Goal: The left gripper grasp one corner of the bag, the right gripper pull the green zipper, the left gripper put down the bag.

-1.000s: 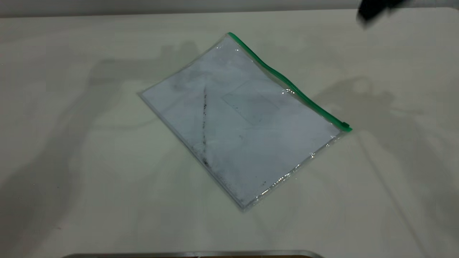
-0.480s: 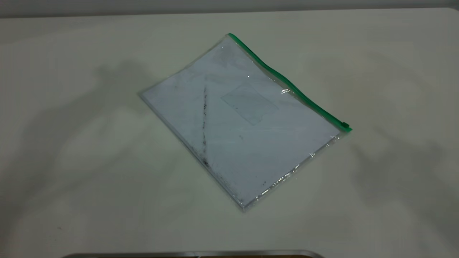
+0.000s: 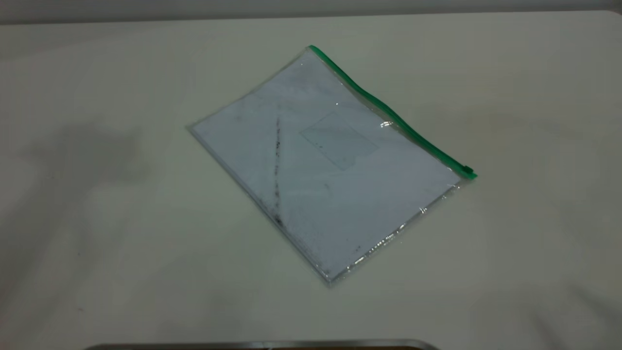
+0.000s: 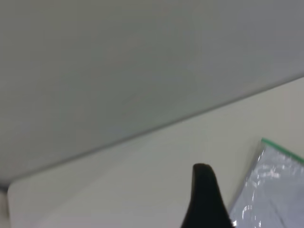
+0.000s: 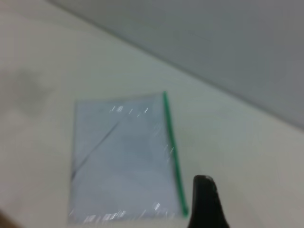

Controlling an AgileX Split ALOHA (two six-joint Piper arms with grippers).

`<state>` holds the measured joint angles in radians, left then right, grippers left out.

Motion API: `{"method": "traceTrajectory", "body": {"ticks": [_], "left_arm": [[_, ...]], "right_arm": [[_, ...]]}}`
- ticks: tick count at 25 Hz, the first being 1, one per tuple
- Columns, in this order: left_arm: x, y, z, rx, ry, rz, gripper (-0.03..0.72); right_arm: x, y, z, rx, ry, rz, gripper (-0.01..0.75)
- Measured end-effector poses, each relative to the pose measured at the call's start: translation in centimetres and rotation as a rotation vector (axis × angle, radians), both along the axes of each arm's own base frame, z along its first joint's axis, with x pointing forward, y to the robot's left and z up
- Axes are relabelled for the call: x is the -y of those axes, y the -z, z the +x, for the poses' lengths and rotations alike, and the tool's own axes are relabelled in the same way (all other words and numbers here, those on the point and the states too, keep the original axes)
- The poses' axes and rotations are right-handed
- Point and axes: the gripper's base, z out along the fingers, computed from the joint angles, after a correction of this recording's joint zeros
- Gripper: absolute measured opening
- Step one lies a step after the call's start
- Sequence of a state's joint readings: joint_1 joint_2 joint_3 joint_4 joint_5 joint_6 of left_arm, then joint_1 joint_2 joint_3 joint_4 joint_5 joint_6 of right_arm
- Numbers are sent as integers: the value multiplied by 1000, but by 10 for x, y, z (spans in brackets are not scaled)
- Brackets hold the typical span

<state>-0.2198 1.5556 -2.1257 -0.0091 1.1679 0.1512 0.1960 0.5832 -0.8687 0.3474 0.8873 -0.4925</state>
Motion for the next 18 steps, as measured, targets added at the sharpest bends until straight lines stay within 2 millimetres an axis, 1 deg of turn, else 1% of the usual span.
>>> {"method": "traceTrajectory", "body": {"ticks": [1, 2, 4, 7, 8, 9, 11, 13, 16, 18], "left_arm": [[-2, 5, -7, -24, -17, -3, 582], [-6, 6, -18, -32, -31, -7, 582], [-10, 19, -38, -84, -48, -12, 582], [-19, 38, -75, -136, -65, -18, 582], [-21, 47, -85, -162, -71, -17, 582], [-24, 52, -99, -166, -76, -21, 582], [-29, 68, -124, -190, -84, -22, 582], [-34, 83, -146, -203, -86, -20, 582], [-42, 105, -178, -210, -87, -19, 582], [-46, 120, -199, -204, -88, -21, 582]], "right_arm": [[2, 7, -12, -7, -4, 3, 531], [4, 12, -24, 3, -6, 9, 531], [7, 25, -44, 14, -13, 13, 531], [12, 43, -69, 40, -12, 36, 531], [13, 51, -75, 33, -11, 42, 531], [14, 59, -82, 38, -12, 48, 531], [15, 74, -90, 26, -17, 46, 531], [16, 85, -97, 28, -21, 47, 531], [18, 95, -104, 20, -12, 38, 531], [21, 101, -103, -8, 7, -5, 531]]}}
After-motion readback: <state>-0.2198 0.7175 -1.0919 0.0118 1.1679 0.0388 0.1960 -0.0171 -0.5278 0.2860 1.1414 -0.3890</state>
